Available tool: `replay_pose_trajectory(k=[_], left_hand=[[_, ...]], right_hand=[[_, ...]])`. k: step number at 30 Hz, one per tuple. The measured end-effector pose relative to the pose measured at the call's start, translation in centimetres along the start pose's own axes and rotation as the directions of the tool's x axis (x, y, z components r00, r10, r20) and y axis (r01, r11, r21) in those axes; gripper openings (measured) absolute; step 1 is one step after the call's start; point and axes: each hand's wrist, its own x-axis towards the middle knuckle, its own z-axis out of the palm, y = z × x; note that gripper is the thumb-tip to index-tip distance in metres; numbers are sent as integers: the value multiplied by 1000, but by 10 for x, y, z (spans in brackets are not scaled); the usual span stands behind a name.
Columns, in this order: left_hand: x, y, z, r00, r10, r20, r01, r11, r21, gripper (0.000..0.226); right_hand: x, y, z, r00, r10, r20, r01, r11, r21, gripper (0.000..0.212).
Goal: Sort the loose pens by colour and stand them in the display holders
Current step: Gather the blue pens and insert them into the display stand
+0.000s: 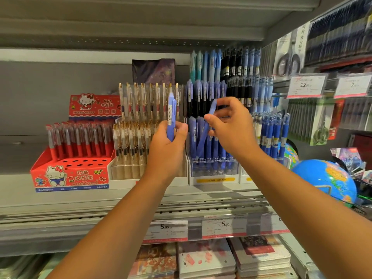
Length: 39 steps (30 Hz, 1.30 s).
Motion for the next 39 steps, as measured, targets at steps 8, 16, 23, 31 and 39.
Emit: replay_pose_trajectory(k=[8, 16, 23, 31, 39], left_hand=[[-1, 4, 2, 997, -72, 41, 78, 983, -166, 18], [-2, 3, 1, 994, 29, 101, -16, 991, -130, 10], [-3, 2, 1, 991, 29, 130, -11, 991, -130, 12], [-4, -1, 2, 964, 30, 265, -10, 997, -76, 9], [-6, -2, 5, 957, 27, 289, -1, 996, -92, 13]], right_hand=[[-8, 10, 17, 986, -65, 152, 98, 970, -224, 28], [-11, 12, 20, 974, -68, 217, 141, 928, -343, 30], [-14, 6, 11, 978, -144, 154, 199, 871, -449, 21], [-15, -19, 3, 984, 117, 136, -136, 982, 134, 26], [-19, -24, -3, 972, 183, 150, -221, 931, 290, 18]])
